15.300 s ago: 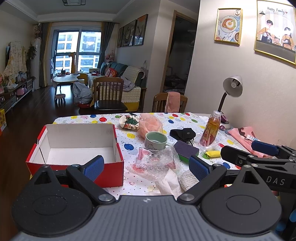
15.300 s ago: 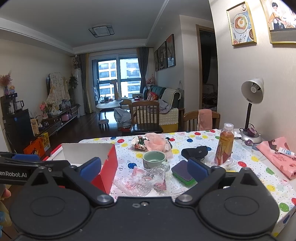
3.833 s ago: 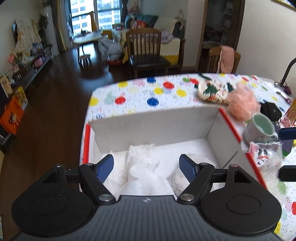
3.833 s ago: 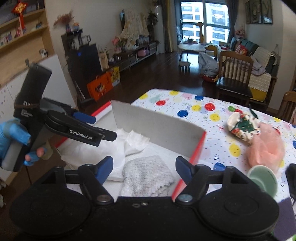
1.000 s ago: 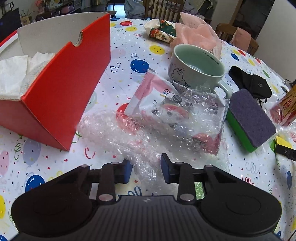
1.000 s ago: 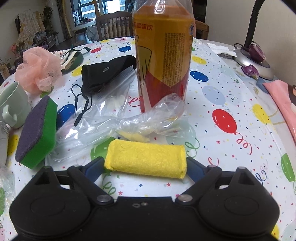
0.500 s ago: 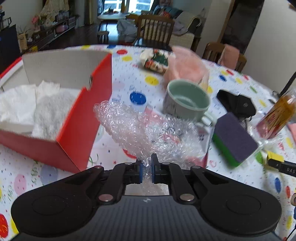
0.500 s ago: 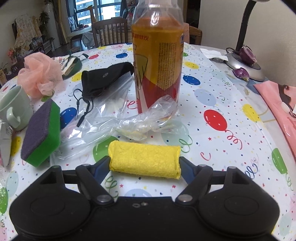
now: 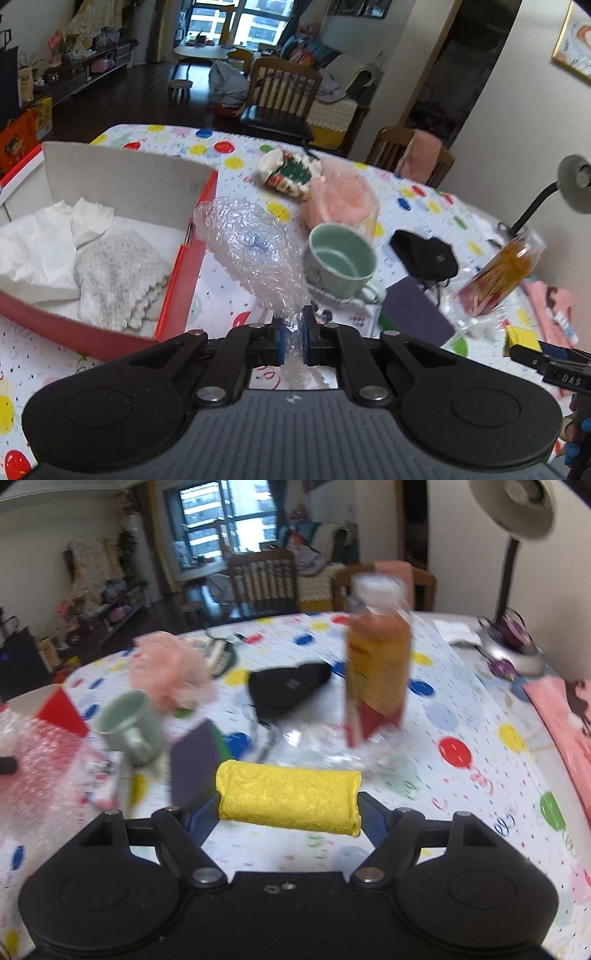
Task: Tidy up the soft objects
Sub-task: 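Carry the bubble wrap and yellow sponge over the shoebox with both tools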
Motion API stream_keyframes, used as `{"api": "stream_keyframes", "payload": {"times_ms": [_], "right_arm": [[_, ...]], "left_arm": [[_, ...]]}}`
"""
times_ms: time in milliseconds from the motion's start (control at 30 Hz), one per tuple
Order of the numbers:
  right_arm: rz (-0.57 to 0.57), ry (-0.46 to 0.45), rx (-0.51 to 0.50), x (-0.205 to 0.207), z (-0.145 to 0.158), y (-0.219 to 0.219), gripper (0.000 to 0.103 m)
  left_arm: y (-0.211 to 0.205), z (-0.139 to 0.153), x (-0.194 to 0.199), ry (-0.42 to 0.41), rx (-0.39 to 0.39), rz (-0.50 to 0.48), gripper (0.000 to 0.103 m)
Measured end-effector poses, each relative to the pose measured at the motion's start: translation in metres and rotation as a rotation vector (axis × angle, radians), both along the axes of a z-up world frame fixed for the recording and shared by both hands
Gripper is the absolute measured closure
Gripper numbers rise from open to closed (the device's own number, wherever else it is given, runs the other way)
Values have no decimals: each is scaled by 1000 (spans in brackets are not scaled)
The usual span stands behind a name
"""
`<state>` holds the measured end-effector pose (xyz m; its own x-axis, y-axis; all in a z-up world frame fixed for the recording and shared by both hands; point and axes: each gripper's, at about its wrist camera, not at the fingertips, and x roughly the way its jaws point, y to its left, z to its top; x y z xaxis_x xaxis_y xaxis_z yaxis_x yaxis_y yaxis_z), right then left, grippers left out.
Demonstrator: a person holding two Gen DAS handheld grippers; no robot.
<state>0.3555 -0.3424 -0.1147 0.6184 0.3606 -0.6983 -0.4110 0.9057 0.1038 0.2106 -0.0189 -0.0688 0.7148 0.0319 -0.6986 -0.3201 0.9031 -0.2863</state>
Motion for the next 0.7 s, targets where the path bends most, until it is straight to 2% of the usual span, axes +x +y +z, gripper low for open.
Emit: {"api": "stream_keyframes", "payload": {"times_ms": [100, 333, 700], "right_arm": [[38, -26, -15, -13, 17, 18, 25], [137, -45, 50, -37, 49, 62, 25], [313, -77, 79, -66, 79, 153, 25]], "left_arm": [[9, 8, -4, -20, -22, -11, 95], [39, 29, -14, -57, -68, -30, 95], [93, 62, -25, -126, -20, -58, 95]]}}
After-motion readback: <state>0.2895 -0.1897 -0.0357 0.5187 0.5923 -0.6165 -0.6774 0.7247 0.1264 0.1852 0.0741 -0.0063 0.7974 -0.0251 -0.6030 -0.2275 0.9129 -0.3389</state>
